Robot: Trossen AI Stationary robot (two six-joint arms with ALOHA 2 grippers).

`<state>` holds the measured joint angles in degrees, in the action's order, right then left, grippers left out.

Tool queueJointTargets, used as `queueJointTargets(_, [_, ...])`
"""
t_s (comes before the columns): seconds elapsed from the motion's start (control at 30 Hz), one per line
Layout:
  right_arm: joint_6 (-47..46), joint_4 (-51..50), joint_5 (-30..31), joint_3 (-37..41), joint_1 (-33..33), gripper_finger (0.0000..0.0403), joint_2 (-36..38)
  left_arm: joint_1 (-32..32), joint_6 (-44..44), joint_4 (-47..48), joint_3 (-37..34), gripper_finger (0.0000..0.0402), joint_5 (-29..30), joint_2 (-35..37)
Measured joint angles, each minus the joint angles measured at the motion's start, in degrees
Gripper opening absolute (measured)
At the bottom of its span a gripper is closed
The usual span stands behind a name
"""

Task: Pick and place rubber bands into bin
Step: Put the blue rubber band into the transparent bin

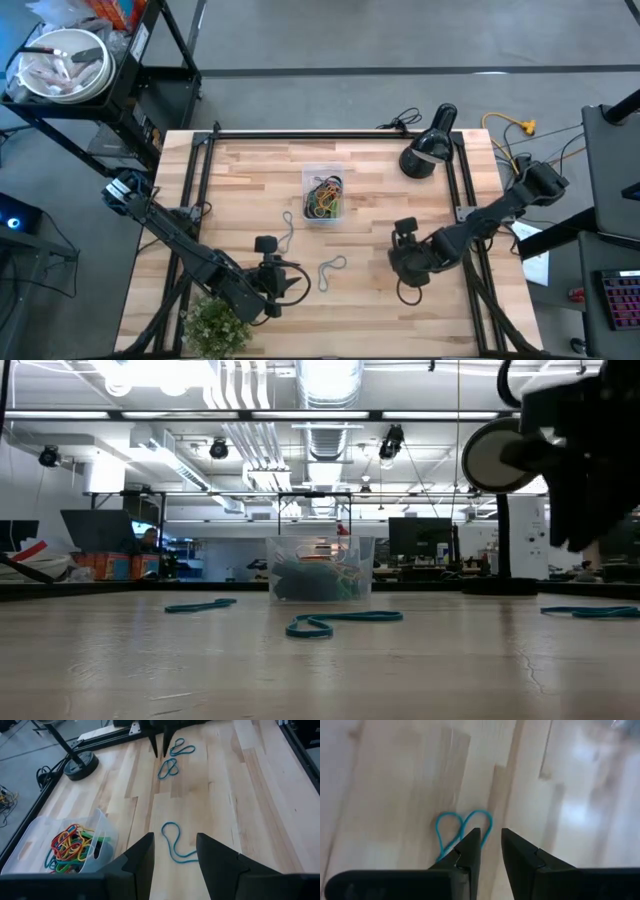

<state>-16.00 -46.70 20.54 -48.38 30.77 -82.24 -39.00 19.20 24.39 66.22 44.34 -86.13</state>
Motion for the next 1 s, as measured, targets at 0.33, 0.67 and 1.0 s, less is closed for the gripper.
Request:
queueJointTargets(0.33, [-3.33, 6.49, -4.79, 4.59, -0.08, 0.0065, 0.0, 0.0, 0.04, 0.0, 0.0, 0.0132, 0.02, 0.0])
queueJointTargets(0.67, [-3.54, 8.52, -7.56, 5.54, -0.66, 0.0059, -1.47, 0.0, 0.09, -0.03, 0.0, 0.0132, 0.02, 0.0])
queueJointTargets(1.0, [-3.55, 9.75, -7.14, 7.0, -3.13, 0.0059, -3.0, -0.04, 0.11, -1.17, 0.02, 0.0132, 0.0, 0.0])
